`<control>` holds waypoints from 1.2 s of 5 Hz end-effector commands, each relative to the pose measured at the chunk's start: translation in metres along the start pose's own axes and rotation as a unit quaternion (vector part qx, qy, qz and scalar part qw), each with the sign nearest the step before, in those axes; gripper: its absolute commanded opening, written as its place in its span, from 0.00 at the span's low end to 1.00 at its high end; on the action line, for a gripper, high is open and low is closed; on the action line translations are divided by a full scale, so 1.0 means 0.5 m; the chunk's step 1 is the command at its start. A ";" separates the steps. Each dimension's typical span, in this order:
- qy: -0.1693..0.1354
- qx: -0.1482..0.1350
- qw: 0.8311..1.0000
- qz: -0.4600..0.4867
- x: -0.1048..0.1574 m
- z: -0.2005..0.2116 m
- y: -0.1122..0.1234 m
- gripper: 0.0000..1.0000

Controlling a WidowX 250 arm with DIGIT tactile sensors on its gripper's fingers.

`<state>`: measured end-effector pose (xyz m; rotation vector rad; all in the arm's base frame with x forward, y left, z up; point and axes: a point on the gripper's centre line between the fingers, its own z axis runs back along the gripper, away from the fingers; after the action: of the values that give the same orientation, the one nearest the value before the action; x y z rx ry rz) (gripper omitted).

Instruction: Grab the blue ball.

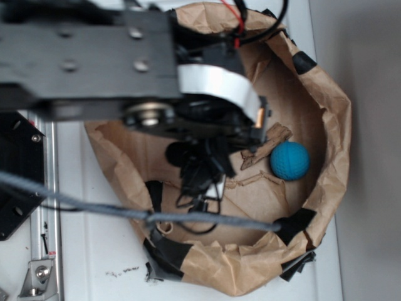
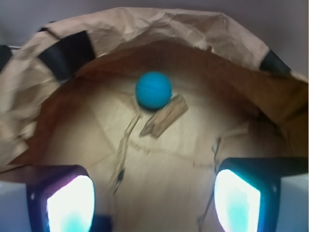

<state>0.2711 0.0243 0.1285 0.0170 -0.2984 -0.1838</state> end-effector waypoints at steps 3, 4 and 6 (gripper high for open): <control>-0.063 -0.050 0.995 -0.057 0.145 -0.180 -0.027 1.00; -0.047 -0.013 0.996 -0.075 0.169 -0.199 -0.035 0.00; -0.069 0.044 0.993 -0.080 0.128 -0.141 -0.039 0.00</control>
<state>0.3364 0.0047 0.0532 0.1009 -0.3645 -0.3152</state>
